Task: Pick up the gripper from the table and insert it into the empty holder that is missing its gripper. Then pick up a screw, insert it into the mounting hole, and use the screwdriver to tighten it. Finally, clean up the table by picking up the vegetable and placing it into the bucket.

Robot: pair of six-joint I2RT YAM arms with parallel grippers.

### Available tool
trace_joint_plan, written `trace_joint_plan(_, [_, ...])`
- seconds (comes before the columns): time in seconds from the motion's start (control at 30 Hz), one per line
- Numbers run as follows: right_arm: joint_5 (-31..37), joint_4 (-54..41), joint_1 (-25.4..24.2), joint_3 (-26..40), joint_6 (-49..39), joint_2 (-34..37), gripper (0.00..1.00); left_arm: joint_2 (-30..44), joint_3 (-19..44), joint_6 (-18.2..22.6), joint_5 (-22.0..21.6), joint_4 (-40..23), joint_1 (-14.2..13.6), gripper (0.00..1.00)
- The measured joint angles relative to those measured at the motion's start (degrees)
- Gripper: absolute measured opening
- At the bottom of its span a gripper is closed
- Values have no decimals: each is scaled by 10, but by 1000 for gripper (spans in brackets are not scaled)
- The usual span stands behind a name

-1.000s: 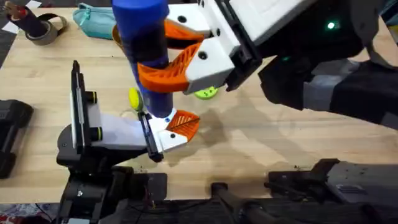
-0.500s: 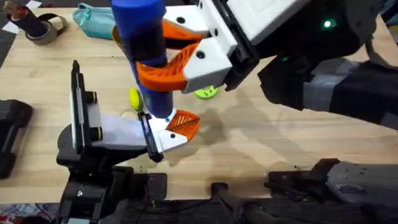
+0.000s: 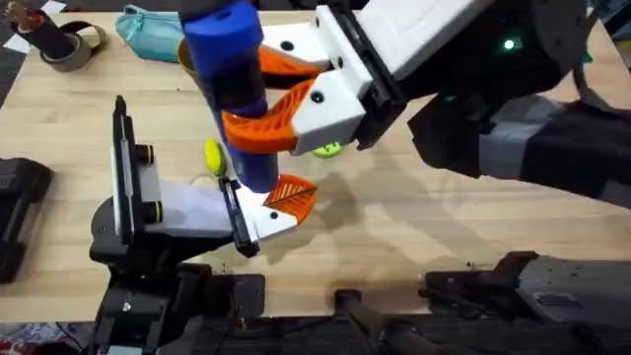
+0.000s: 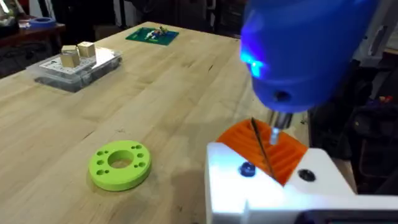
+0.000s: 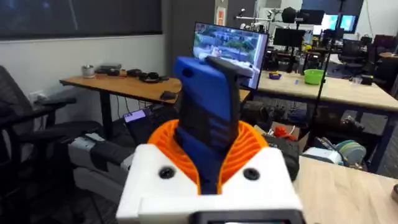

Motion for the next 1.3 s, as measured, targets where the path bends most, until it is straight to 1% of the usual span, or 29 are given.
trace_joint_plan(0.3, [0,-30,0,0,-23,0,106,0,0,0,0,0,0,9])
trace_joint_plan(0.7, [0,-32,0,-1,-29,18,105,0,0,0,0,0,0,9])
trace_joint_plan(1.3, [0,-31,0,-1,-33,18,106,0,0,0,0,0,0,9])
